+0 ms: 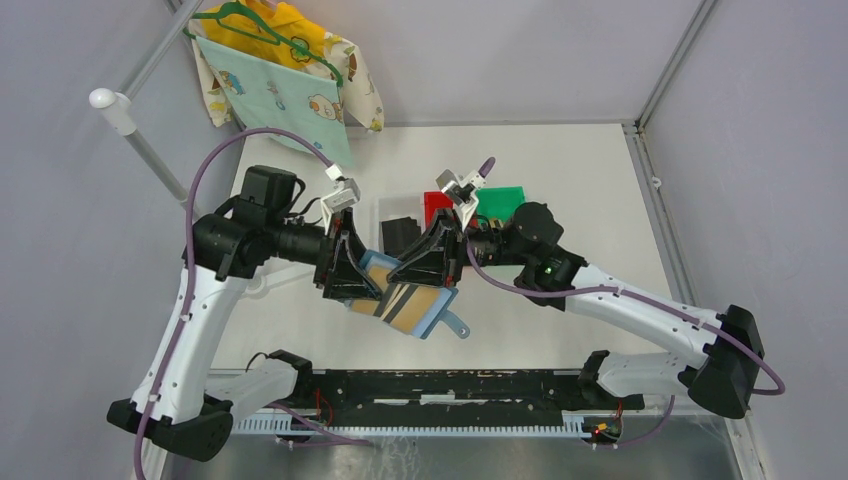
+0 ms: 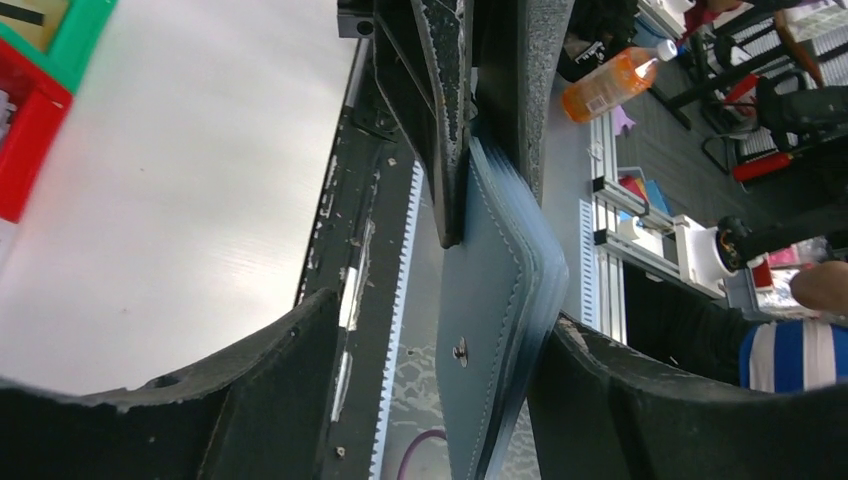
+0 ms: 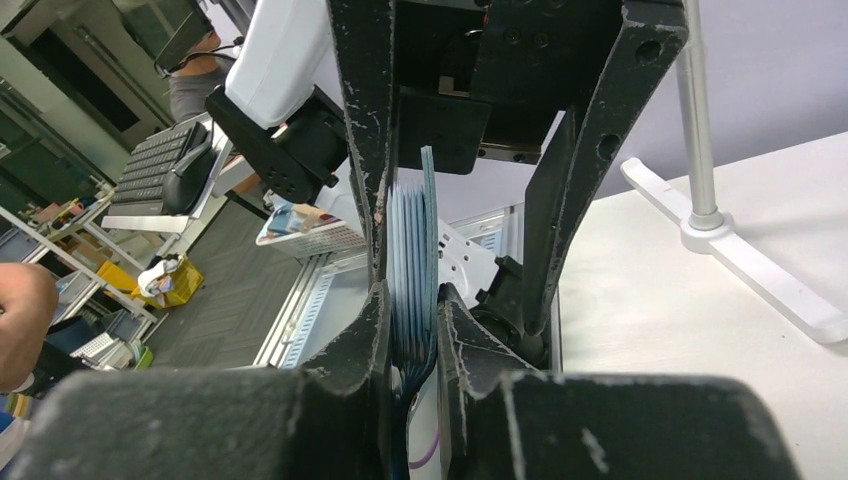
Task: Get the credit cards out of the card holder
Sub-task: Remove the credit card from the card holder.
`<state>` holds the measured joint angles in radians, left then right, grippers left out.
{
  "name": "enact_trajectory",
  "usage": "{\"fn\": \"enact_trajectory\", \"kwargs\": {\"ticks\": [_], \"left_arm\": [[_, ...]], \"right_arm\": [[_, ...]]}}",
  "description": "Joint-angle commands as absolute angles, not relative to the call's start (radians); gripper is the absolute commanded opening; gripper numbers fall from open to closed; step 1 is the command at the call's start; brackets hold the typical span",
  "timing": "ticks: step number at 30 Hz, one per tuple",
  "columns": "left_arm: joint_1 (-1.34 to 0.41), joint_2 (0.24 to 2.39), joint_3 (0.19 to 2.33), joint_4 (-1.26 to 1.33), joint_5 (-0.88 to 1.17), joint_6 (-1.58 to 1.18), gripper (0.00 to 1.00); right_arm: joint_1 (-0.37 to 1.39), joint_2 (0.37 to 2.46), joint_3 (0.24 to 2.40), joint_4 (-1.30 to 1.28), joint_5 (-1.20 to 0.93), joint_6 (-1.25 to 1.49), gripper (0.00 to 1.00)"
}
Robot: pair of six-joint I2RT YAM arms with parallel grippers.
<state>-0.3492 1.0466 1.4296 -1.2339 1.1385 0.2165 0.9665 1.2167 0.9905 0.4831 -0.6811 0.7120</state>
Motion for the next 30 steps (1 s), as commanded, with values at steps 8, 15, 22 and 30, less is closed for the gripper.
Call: {"fn": "enact_trajectory", "kwargs": {"ticks": [8,15,22,30], "left_arm": [[-0.348,1.034,1.432,-1.342,1.299,0.335,0.54],[-0.346,1.040,1.439,-1.315,1.295,0.316,0.33],[-0.345,1.033,1.428,-1.220,1.092,0.240,0.06],[-0.346,1.030,1.415,-1.134,0.833,0.181,0.02]], "right_arm": [[0.969,1.213,0.996,0.661,-0.720,0.748,0.01],[0.984,1.240,0.993,0.688,-0.733,0.758,0.04],[0.954,1.193,1.020,0.510,-0.641,0.663,0.61],[0.877,1.016,0.989,0.342,-0.320,0.612,0.73]]}}
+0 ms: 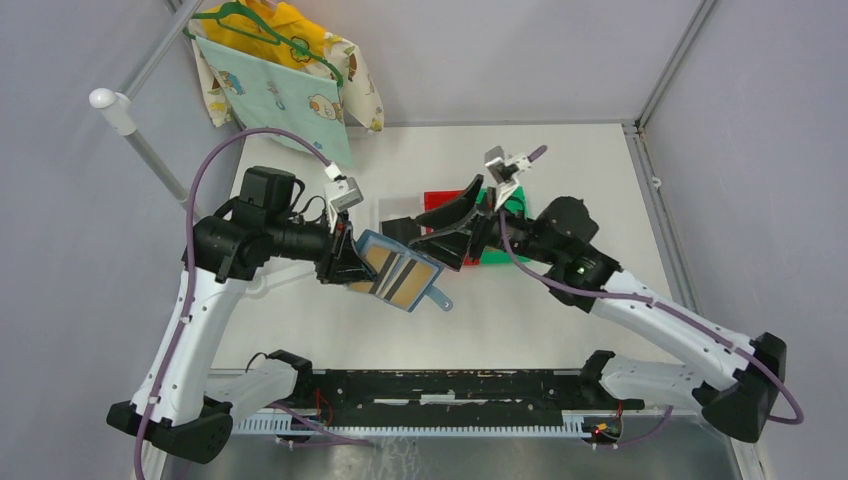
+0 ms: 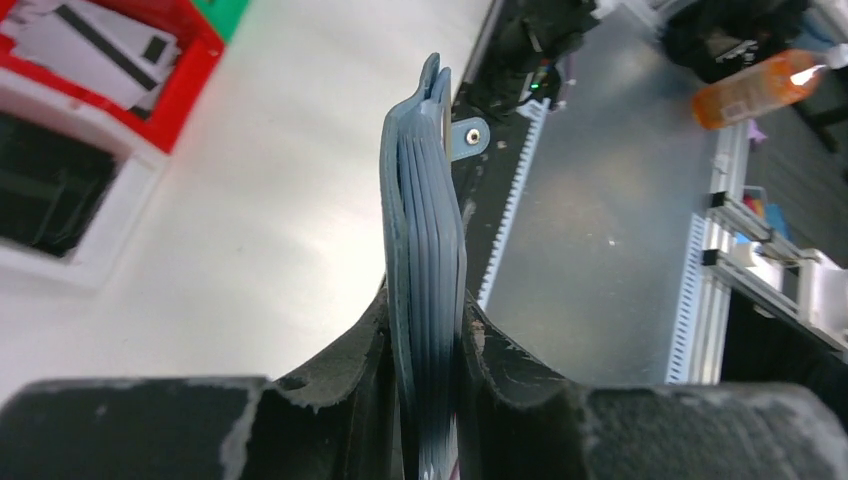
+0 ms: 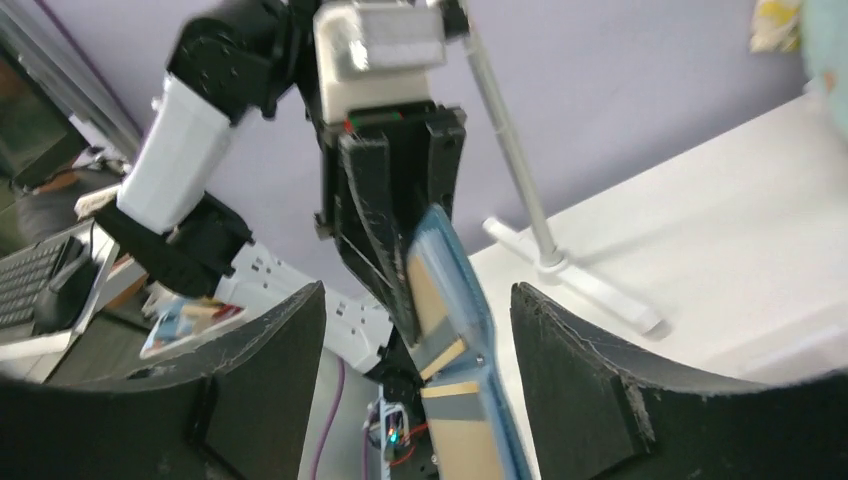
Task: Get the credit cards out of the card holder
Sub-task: Remove the credit card from the card holder.
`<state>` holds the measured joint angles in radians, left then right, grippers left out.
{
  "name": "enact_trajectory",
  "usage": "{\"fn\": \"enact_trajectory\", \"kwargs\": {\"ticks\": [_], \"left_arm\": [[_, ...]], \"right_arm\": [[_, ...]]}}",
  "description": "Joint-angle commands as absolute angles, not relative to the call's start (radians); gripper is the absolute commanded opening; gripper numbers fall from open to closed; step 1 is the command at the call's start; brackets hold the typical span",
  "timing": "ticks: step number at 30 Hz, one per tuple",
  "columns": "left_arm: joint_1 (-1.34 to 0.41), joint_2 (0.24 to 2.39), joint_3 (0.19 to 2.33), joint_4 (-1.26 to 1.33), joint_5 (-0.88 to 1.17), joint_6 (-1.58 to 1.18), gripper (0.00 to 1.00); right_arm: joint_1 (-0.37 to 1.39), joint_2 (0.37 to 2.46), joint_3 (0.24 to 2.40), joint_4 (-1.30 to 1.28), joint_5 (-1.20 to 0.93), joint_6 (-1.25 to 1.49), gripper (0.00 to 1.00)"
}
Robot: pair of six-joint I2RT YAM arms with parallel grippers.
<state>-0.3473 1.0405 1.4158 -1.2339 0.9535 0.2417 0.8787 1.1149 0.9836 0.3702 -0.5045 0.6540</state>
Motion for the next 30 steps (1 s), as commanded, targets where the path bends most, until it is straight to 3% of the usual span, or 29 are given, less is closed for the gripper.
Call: {"fn": "enact_trajectory", "kwargs": {"ticks": [1,19,30], "left_arm": [[-0.346,1.029,1.415,-1.127,0.821,0.178,0.02],[-0.324,1.148,1.530,-1.240,0.796,0.155,0.02],[-0.321,1.076,1.525,-1.157,0.890,0.105,0.02]], "right_arm": [[0.877,1.004,0.969,0.366,-0.321,0.634,0.73],[0.968,1.186,0.782,0.821,-0.481,0.974,0.70],[0.968,1.218,0.738,0.873,-0.470,1.019,0.67]]}}
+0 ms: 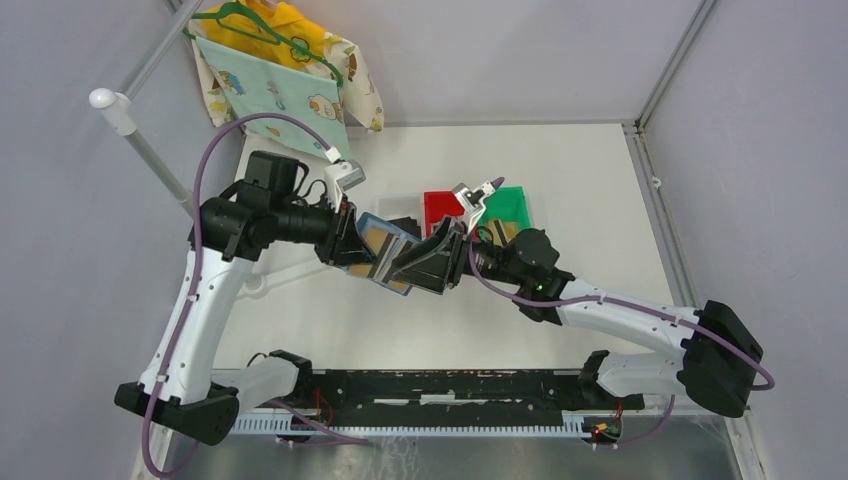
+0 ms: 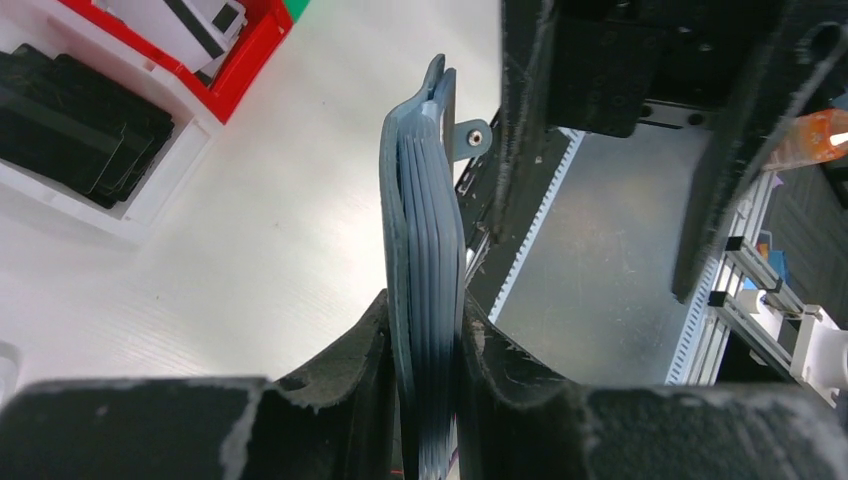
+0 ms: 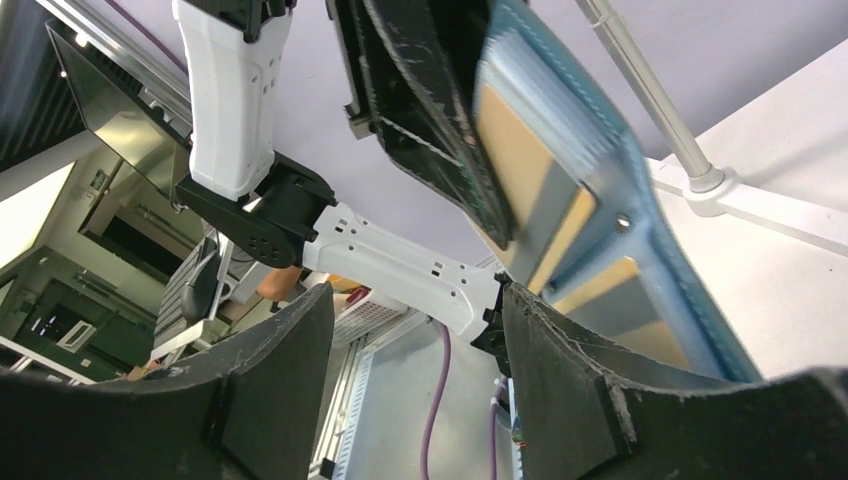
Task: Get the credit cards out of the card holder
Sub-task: Remove the credit card from the card holder.
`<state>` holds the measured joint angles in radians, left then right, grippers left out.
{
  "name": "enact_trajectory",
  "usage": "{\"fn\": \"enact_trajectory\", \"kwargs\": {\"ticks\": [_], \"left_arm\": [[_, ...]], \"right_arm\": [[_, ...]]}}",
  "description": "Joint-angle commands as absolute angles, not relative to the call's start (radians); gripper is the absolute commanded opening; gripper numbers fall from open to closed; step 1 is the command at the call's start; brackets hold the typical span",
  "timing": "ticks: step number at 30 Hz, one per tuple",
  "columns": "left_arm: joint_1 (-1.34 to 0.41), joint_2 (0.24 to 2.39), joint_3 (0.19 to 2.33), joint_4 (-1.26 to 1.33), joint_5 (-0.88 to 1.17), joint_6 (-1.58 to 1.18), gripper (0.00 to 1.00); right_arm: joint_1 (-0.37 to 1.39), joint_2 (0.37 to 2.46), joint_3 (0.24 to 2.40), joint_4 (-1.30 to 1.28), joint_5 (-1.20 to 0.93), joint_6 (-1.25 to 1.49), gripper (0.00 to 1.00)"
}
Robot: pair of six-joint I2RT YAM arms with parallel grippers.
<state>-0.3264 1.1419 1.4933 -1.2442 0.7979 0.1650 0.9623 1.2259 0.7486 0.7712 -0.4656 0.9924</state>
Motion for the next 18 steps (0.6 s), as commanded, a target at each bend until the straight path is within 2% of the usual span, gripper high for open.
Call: {"fn": "enact_trajectory", "kwargs": {"ticks": [1,18], "left_arm": [[-0.322,1.065,1.519,-1.142,0.901,0.086,0.02],[-0.321,0.996,1.476,-1.120,1.046,0.054,0.02]], "right_arm": [[0.968,1.217,0.735,0.873,-0.469,1.017,0.67],[0.968,1.227,0.673,1.007,-0.471,1.072,0.54]]}}
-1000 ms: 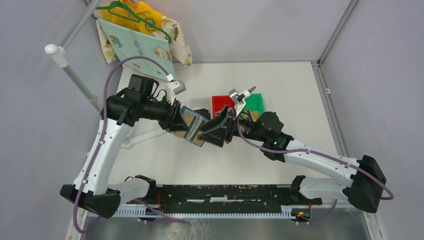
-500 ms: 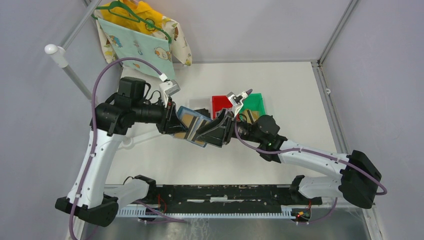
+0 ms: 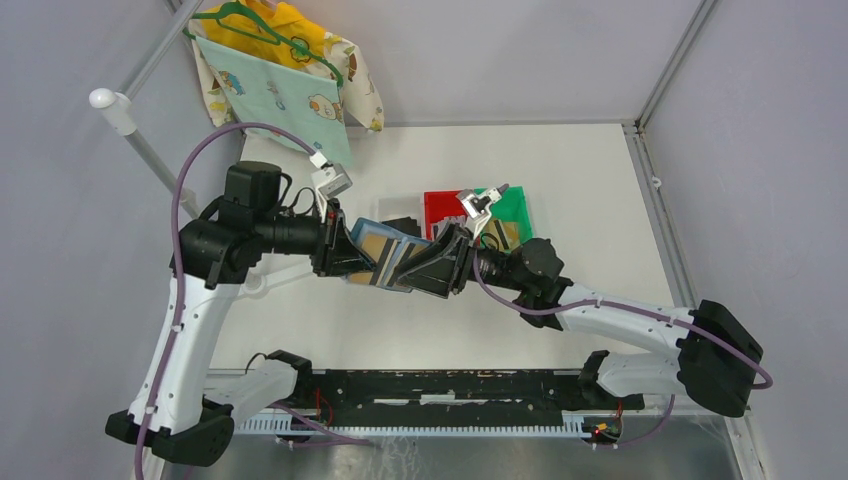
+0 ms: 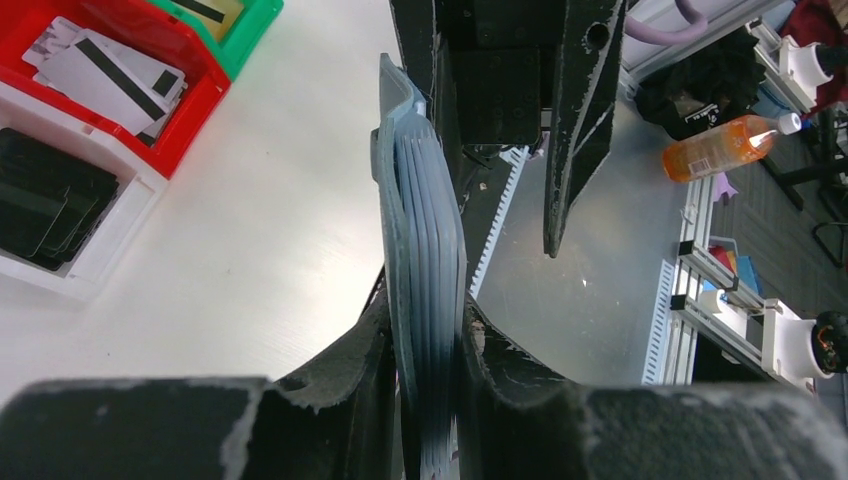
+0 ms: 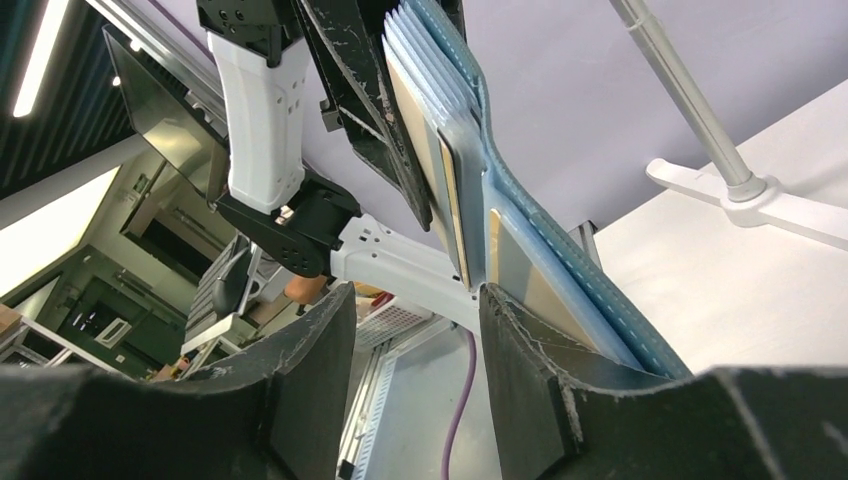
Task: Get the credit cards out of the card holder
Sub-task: Remove the credit card from the card holder.
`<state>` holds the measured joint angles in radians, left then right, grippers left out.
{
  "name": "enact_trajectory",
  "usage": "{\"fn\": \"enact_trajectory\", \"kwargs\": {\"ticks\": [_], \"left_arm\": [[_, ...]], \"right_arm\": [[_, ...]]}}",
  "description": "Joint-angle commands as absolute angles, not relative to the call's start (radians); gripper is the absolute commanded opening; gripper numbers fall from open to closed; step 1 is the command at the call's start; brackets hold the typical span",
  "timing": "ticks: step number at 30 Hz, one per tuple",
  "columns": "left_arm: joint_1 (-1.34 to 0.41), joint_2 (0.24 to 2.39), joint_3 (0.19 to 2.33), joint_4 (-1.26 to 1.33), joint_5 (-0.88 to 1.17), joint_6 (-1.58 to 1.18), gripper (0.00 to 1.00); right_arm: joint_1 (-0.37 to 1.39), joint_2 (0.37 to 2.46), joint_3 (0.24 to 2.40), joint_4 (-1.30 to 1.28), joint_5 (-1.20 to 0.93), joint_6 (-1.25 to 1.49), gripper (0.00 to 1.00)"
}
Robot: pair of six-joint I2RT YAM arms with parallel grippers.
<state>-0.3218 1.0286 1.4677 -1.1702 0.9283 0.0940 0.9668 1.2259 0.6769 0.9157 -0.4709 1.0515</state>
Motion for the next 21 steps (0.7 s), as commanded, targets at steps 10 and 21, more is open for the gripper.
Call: {"fn": "enact_trajectory", "kwargs": {"ticks": [10,21], "left_arm": [[-0.322,0.987,1.457,-1.122,1.106,0.053,0.02],[-0.321,0.997,1.404,-1.078,1.161,0.036,0.13]], "right_arm": [[0.974,1.296,0.744,1.054,-0.490,1.107,0.50],[0.991,1.364,0.798,1.115,-0.497,1.145,0.37]]}}
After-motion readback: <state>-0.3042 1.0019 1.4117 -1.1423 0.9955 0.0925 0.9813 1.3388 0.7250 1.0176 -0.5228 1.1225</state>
